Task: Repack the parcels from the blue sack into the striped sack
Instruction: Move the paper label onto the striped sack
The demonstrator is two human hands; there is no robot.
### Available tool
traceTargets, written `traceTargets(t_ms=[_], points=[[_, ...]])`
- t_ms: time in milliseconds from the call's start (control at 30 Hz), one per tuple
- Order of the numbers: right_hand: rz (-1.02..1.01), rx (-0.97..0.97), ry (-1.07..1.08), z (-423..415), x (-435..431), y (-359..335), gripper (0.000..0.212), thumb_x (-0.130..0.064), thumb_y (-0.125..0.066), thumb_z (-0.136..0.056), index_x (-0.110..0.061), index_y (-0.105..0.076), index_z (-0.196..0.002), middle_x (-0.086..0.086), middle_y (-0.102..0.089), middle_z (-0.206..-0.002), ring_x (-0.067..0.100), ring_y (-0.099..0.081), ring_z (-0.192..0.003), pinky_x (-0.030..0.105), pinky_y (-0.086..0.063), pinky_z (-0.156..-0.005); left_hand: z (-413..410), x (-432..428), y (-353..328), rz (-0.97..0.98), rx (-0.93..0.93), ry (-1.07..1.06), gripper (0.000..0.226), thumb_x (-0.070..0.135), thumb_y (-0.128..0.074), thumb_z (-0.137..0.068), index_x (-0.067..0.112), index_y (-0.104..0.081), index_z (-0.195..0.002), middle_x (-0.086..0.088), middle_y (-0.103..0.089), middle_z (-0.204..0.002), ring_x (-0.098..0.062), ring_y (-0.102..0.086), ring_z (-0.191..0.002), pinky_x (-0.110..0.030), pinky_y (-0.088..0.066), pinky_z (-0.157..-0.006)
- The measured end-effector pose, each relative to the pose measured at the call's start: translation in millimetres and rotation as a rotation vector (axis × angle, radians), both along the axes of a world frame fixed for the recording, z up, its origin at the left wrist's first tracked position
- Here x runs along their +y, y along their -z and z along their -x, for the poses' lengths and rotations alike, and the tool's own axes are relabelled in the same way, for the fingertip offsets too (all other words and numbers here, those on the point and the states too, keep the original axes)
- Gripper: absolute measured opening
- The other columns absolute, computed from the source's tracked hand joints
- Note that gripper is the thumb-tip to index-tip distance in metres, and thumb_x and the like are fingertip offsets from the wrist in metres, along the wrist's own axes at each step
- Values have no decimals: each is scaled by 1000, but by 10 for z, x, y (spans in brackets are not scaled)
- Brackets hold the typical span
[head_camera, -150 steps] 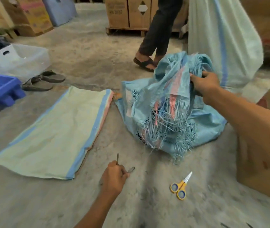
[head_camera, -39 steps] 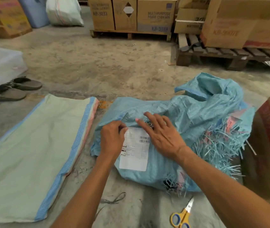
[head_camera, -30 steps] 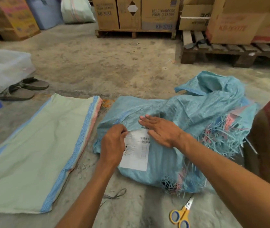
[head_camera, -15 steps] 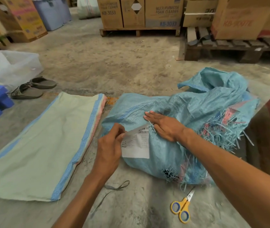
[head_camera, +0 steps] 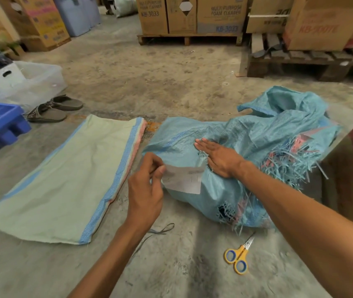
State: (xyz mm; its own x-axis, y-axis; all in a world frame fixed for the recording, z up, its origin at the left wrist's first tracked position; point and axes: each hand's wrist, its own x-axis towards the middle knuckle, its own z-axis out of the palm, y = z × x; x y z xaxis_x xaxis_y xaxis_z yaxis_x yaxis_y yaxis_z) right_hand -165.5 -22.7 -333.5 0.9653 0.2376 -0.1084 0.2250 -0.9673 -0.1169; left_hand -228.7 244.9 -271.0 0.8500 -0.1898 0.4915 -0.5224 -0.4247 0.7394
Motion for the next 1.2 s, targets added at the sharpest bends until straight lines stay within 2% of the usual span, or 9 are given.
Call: traceTargets(t_ms=[267,400,500,633,733,833,900,1033,1200], points=[[43,18,67,10,101,-33,58,-31,-29,-106,-10,-16,-159,7,-16,-166,21,-15,-153,31,-11,-123,-3,-53,-1098,37,-239,33,4,7,-54,-97,9,-52,-95,8,-54,-72,-4,-53,-67,-19,-40,-62],[-14,136,188,7,267,-210,57,-31,-25,-106,-7,-21,-158,10,-17,-165,24,-17,-153,36,-16,-124,-417,87,-1337,-152,-99,83,12,10,-65,-88,11,-53,-91,13,-41,-55,0,-42,-51,-18,-34,-56],[-228,-19,368,23,526,-515,47,-35,-28,-104,-13,-66,-120,15,-64,-130,33,-57,-122,41,-45,-100,-607,224,-1347,-91,10,64,17,8,-69,-84,8,-55,-93,12,-40,-57,-3,-40,-50,-20,-38,-57],[-798,-458,530,63,1020,-911,60,-45,-24,-98,-20,-77,-107,-1,-75,-109,21,-64,-103,36,-45,-91,-870,390,-1407,-27,155,51,22,2,-71,-81,7,-54,-96,5,-48,-64,-19,-48,-58,-32,-47,-65],[-1362,-396,554,137,1485,-1302,47,-51,-41,-96,-19,-75,-100,-4,-76,-87,11,-66,-76,25,-48,-74,-1104,546,-1495,-8,214,61,26,2,-70,-80,16,-52,-92,-7,-63,-83,-34,-64,-77,-46,-55,-75],[-1336,-533,469,108,1851,-1504,25,-27,-62,-90,-21,-61,-114,1,-73,-80,15,-66,-69,40,-56,-73,-1344,790,-1701,-14,234,60,30,-2,-67,-82,20,-48,-91,-14,-65,-96,-33,-64,-86,-49,-56,-73],[-1318,-641,486,81,2019,-1645,36,-9,-64,-89,-24,-50,-119,3,-72,-76,22,-67,-70,42,-56,-73,-1481,944,-1839,-12,277,100,31,-7,-63,-83,17,-47,-94,-12,-62,-91,-24,-60,-78,-41,-53,-67],[-1236,-752,376,-31,2428,-1974,41,-4,-62,-90,-27,-41,-117,3,-70,-73,16,-65,-64,33,-53,-64,-1693,1373,-2080,2,347,163,33,-16,-60,-82,11,-48,-97,0,-55,-69,-10,-53,-57,-27,-42,-56],[-1030,-818,225,-367,3019,-2257,30,-5,-57,-93,-30,-50,-109,-4,-69,-79,10,-65,-69,32,-54,-62,-1939,1978,-2272,60,353,162,35,-15,-61,-81,13,-48,-97,-9,-62,-86,-17,-54,-70,-25,-40,-54]])
